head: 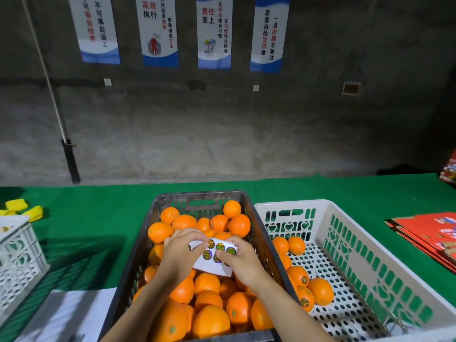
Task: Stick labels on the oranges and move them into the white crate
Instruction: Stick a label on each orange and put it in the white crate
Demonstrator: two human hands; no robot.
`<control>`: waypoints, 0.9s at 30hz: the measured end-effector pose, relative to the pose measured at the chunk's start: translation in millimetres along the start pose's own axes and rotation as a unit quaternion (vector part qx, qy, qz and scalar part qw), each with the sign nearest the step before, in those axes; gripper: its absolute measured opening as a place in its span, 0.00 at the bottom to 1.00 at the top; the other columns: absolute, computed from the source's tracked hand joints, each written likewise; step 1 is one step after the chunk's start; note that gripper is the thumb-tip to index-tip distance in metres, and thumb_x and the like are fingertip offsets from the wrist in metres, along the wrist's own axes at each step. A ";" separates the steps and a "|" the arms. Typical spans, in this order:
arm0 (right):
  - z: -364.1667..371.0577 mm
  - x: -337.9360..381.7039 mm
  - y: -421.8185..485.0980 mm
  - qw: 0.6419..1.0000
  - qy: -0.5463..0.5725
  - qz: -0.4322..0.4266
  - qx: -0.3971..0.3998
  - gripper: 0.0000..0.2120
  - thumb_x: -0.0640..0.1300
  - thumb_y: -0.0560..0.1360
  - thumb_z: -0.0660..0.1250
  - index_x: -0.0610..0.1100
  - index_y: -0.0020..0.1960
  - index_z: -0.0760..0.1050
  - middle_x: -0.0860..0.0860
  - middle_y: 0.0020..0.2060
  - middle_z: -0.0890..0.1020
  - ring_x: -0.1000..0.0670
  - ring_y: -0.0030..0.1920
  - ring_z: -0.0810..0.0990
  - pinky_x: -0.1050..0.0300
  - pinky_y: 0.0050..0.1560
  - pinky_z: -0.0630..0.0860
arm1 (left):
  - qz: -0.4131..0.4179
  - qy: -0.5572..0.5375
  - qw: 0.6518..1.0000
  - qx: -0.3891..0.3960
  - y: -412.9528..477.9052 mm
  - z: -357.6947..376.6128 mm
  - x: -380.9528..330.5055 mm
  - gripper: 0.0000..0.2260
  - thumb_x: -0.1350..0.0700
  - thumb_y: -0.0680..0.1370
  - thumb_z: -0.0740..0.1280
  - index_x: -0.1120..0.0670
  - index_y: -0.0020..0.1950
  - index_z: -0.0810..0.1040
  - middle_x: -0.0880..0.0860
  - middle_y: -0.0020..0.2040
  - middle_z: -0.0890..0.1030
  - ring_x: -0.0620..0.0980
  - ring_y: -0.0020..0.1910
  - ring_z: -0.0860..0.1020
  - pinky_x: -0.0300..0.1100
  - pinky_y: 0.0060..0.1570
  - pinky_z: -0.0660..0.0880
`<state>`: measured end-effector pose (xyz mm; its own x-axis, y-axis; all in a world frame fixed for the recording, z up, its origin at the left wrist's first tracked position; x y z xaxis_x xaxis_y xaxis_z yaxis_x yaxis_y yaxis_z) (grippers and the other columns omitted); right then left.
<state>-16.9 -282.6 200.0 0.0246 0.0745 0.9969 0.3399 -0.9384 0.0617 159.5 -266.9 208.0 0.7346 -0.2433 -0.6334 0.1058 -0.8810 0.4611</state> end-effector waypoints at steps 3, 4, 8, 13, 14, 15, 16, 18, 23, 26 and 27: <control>0.2 -0.1 -0.2 1.000 -0.004 0.002 0.000 0.04 0.38 0.77 0.71 0.45 0.47 0.77 0.49 0.45 0.85 0.53 0.46 0.86 0.62 0.42 0.79 | -0.003 0.001 1.000 -0.001 -0.2 0.0 -1.6 0.08 0.52 0.77 0.71 0.37 0.46 0.78 0.34 0.48 0.77 0.42 0.54 0.73 0.46 0.55 0.67; 0.2 -0.3 -0.1 1.000 -0.001 0.004 0.000 0.04 0.38 0.77 0.71 0.45 0.48 0.77 0.48 0.46 0.86 0.51 0.47 0.86 0.61 0.43 0.80 | -0.005 0.005 1.000 -0.001 -0.6 -0.2 -2.1 0.08 0.51 0.77 0.71 0.36 0.47 0.78 0.34 0.48 0.77 0.41 0.54 0.73 0.45 0.55 0.66; -0.4 -2.2 1.6 1.000 -0.010 0.004 -0.003 0.04 0.39 0.77 0.71 0.43 0.49 0.77 0.48 0.46 0.86 0.51 0.47 0.86 0.60 0.43 0.81 | -0.009 0.029 0.999 -0.012 -0.7 -2.0 -1.0 0.05 0.49 0.77 0.71 0.41 0.52 0.83 0.38 0.50 0.80 0.42 0.54 0.72 0.47 0.56 0.69; -0.9 -4.5 3.2 1.000 -0.027 -0.007 -0.007 0.04 0.39 0.77 0.71 0.44 0.47 0.77 0.50 0.42 0.85 0.55 0.43 0.85 0.61 0.41 0.79 | -0.018 -0.001 1.000 -0.003 -2.0 -2.8 -3.2 0.06 0.52 0.77 0.71 0.46 0.52 0.85 0.41 0.47 0.82 0.42 0.49 0.78 0.44 0.51 0.75; -1.0 -4.8 3.2 1.000 -0.029 -0.007 -0.007 0.03 0.39 0.77 0.71 0.44 0.47 0.77 0.50 0.42 0.85 0.55 0.43 0.85 0.60 0.41 0.80 | -0.024 -0.014 1.000 0.004 -2.1 -2.6 -3.2 0.06 0.53 0.78 0.71 0.46 0.52 0.85 0.42 0.47 0.83 0.40 0.47 0.79 0.41 0.48 0.77; -1.1 -5.1 3.2 0.999 -0.031 -0.007 -0.006 0.03 0.39 0.78 0.71 0.44 0.47 0.77 0.50 0.41 0.84 0.55 0.42 0.84 0.60 0.41 0.80 | -0.030 -0.022 0.999 0.011 -2.1 -2.7 -3.1 0.06 0.53 0.78 0.70 0.46 0.53 0.85 0.43 0.48 0.83 0.39 0.46 0.79 0.36 0.44 0.77; -1.0 -5.1 3.3 0.999 -0.033 -0.007 -0.004 0.03 0.39 0.78 0.70 0.44 0.47 0.77 0.50 0.41 0.84 0.55 0.42 0.84 0.60 0.41 0.79 | -0.034 -0.025 0.999 0.018 -2.1 -2.7 -2.8 0.06 0.53 0.78 0.70 0.46 0.53 0.85 0.43 0.49 0.84 0.37 0.46 0.79 0.33 0.42 0.77; -0.9 -4.7 2.9 0.999 -0.036 -0.006 -0.003 0.03 0.39 0.78 0.70 0.44 0.47 0.77 0.51 0.40 0.84 0.56 0.41 0.83 0.61 0.40 0.79 | -0.033 -0.016 0.999 0.026 -2.1 -2.3 -2.3 0.07 0.51 0.78 0.70 0.45 0.55 0.84 0.44 0.49 0.83 0.36 0.46 0.78 0.31 0.40 0.75; -0.1 -3.5 2.0 0.998 -0.058 -0.008 -0.003 0.04 0.40 0.78 0.70 0.45 0.46 0.76 0.53 0.39 0.83 0.59 0.41 0.83 0.64 0.39 0.77 | -0.029 -0.020 0.999 0.038 -2.5 -1.7 -2.4 0.06 0.48 0.77 0.70 0.42 0.53 0.83 0.40 0.48 0.82 0.33 0.46 0.78 0.31 0.40 0.76; -0.1 -2.8 2.3 0.997 -0.073 -0.009 -0.004 0.04 0.40 0.78 0.70 0.44 0.47 0.75 0.52 0.40 0.83 0.60 0.40 0.82 0.64 0.39 0.76 | -0.030 -0.042 0.998 0.047 -1.8 -1.3 -3.0 0.05 0.50 0.77 0.71 0.38 0.49 0.80 0.38 0.47 0.82 0.32 0.48 0.77 0.37 0.42 0.79; 0.0 -2.8 2.4 0.997 -0.075 -0.010 -0.004 0.04 0.40 0.78 0.70 0.43 0.47 0.75 0.52 0.40 0.83 0.60 0.40 0.82 0.64 0.39 0.76 | -0.031 -0.055 0.997 0.050 -1.9 -0.7 -2.8 0.06 0.51 0.77 0.71 0.38 0.47 0.80 0.38 0.46 0.82 0.33 0.48 0.78 0.38 0.43 0.79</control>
<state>-16.1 -285.1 197.3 0.1583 0.1415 0.9772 0.3341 -0.9390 0.0819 157.7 -264.2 209.4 0.6494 -0.2252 -0.7263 0.0780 -0.9304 0.3582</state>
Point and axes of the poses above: each hand's wrist, its own y-axis towards the middle knuckle, its own z-axis out of the palm, x = y × z, the point moved 3 cm from there along y, towards the middle knuckle
